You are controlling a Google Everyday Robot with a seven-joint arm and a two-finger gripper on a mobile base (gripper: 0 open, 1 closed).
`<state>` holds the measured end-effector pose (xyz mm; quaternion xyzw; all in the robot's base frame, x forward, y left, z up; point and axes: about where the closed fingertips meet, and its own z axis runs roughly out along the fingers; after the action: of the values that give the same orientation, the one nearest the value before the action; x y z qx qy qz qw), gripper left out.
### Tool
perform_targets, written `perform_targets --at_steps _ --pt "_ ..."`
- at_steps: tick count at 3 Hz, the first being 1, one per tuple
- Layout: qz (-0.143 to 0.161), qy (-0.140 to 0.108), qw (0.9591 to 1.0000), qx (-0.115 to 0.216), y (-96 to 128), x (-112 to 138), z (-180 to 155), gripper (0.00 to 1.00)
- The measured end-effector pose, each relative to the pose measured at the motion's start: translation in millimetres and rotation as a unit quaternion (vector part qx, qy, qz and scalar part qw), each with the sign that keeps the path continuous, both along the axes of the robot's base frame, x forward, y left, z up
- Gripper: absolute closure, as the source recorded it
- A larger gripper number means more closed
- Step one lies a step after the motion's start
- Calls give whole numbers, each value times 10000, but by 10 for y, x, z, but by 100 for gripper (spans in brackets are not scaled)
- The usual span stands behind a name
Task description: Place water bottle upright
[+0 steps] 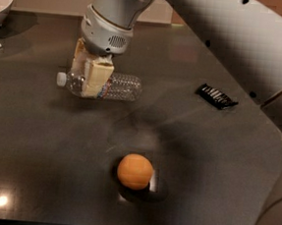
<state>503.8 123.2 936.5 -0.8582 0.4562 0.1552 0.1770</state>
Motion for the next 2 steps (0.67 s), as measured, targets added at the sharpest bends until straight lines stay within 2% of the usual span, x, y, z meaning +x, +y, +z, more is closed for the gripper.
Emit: perform_targets --at_steps 1,2 --pt "-301 397 9961 728 30 1 145 100" --pt "-711 798 9830 1493 6 -64 238 100"
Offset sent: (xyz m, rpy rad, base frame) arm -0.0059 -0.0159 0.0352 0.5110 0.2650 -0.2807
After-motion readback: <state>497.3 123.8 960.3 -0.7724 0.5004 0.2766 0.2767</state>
